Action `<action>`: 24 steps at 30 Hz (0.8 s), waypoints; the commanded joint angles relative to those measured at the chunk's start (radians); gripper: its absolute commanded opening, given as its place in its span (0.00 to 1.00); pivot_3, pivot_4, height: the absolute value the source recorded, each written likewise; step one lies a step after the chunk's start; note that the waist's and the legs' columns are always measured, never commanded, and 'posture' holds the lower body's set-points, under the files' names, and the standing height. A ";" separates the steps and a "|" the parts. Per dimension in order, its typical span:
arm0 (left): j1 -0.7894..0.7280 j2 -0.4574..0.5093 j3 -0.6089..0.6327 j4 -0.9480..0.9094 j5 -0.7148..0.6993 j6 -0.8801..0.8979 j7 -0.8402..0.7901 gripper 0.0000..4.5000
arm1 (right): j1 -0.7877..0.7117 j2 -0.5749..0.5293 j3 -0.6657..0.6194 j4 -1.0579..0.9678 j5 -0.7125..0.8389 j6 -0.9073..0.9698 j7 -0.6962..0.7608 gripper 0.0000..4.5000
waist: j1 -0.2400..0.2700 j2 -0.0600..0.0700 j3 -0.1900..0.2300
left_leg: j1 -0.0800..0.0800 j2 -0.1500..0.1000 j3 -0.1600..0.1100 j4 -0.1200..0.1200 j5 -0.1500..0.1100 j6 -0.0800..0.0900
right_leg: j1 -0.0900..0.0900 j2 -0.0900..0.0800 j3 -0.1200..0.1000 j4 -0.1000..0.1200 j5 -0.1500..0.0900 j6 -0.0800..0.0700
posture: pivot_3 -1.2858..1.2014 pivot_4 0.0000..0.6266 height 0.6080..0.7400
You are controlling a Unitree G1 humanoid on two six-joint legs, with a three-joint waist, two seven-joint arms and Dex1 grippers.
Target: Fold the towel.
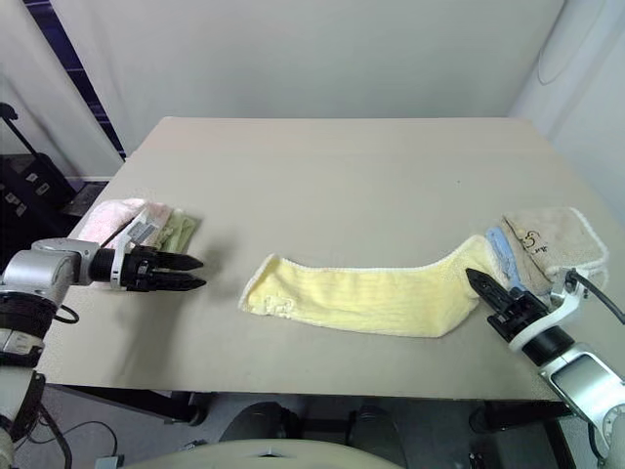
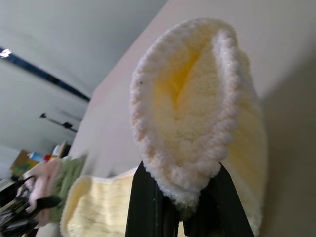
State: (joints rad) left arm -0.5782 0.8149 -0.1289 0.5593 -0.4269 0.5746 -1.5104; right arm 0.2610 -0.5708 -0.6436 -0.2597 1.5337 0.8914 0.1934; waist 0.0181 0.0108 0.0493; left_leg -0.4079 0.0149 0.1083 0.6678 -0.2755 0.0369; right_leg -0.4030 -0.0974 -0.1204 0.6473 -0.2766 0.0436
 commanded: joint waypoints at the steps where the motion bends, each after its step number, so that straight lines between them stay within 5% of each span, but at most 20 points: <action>1: -0.049 -0.056 0.069 0.001 -0.048 -0.038 -0.037 0.95 | -0.029 -0.025 0.020 -0.064 0.041 0.010 -0.004 0.01 | -0.003 -0.001 0.000 | 0.000 0.000 0.000 0.000 0.000 0.000 | 0.000 0.000 0.000 0.000 0.000 0.000 | 0.52 0.00 1.00; 10: -0.052 -0.155 0.045 0.129 0.032 -0.181 -0.094 0.95 | -0.065 -0.044 0.177 -0.197 0.137 0.036 -0.049 0.01 | -0.011 -0.001 0.000 | 0.000 0.002 0.000 -0.001 0.000 0.000 | 0.002 0.003 0.000 0.003 0.002 0.003 | 0.52 0.00 1.00; 24: -0.111 -0.204 0.033 0.286 0.076 -0.319 -0.104 0.95 | -0.070 -0.033 0.440 -0.220 -0.126 0.043 -0.035 0.01 | -0.006 -0.006 -0.001 | -0.001 0.001 0.001 0.001 0.000 0.001 | 0.003 0.002 0.000 0.002 0.002 0.003 | 0.52 0.00 1.00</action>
State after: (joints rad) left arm -0.6635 0.6040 -0.1032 0.8553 -0.3470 0.2680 -1.6102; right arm 0.1952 -0.5995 -0.2179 -0.4300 1.4484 0.9502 0.1253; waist 0.0122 0.0049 0.0486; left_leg -0.4085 0.0158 0.1091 0.6689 -0.2755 0.0377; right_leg -0.4003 -0.0950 -0.1205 0.6499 -0.2743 0.0468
